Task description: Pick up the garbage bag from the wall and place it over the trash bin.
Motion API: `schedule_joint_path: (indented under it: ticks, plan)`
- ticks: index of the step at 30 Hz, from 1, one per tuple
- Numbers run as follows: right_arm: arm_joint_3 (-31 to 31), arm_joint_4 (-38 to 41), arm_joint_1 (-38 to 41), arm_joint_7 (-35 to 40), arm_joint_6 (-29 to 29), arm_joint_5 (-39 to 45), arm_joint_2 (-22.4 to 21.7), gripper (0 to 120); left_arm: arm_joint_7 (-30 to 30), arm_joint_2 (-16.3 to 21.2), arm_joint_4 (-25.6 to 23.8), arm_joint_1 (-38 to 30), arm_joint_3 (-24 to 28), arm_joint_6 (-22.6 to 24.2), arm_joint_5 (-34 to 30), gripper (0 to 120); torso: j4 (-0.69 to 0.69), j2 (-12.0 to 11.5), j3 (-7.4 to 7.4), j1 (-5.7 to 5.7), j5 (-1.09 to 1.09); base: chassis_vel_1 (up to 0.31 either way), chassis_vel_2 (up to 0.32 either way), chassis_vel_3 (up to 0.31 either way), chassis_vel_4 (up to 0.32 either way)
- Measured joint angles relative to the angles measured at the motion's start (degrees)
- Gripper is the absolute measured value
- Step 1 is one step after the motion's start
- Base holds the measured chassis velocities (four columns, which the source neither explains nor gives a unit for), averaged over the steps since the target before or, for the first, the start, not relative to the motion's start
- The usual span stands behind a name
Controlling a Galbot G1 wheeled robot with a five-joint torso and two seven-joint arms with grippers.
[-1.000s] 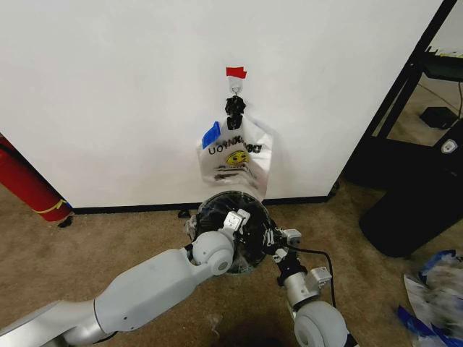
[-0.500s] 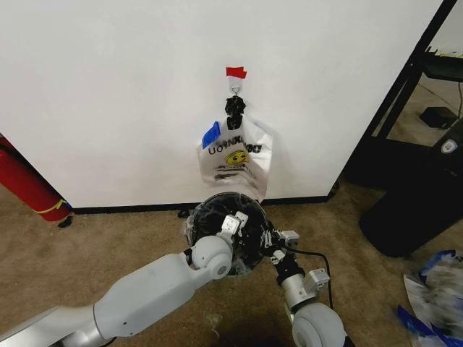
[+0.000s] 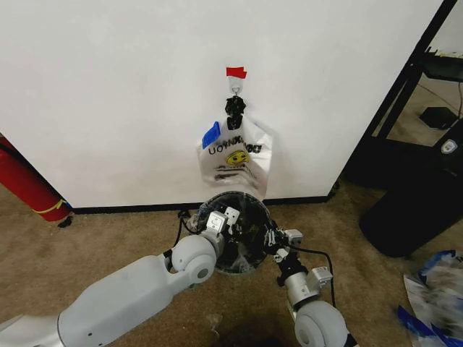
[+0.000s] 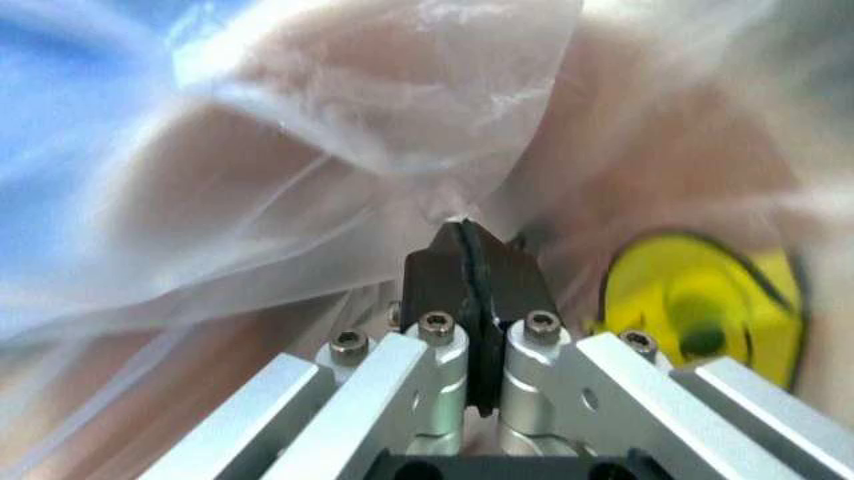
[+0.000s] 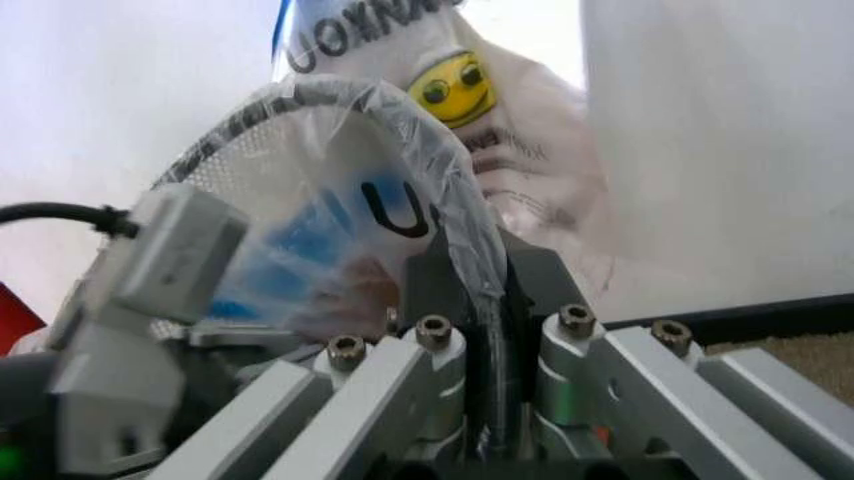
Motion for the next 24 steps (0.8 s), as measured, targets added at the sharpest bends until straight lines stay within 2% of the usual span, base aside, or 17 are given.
schedule_joint_path:
  ticks: [4,12,20,24]
  plan:
    - [0.03,0.29,-0.11,0.0,-0.08,0.22,0.06,1,-0.74,-2.9,2.79,0.36,0.25,-2.66,1.24,0,-0.02,0.0,0.0,0.0,0.0,0.0,0.0,0.0,0.0]
    - [0.11,1.6,-0.8,-0.01,-0.48,0.76,-0.45,1,-1.59,-5.68,6.77,-1.21,1.96,-2.53,2.78,0,0.0,0.0,0.0,0.0,0.01,0.0,0.0,0.0,0.0]
    - [-0.03,1.71,-1.22,-0.23,-0.46,0.5,-0.47,1,-1.3,-7.79,8.96,-2.02,3.28,-2.17,2.67,0,-0.01,0.0,0.0,0.0,0.01,0.0,0.0,0.0,0.0]
    - [0.03,1.84,-1.16,-0.24,-0.46,0.51,-0.62,1,-1.71,-7.36,8.85,-2.3,3.39,-1.09,2.67,0,-0.01,0.0,0.0,0.0,0.0,0.0,0.0,0.0,0.0]
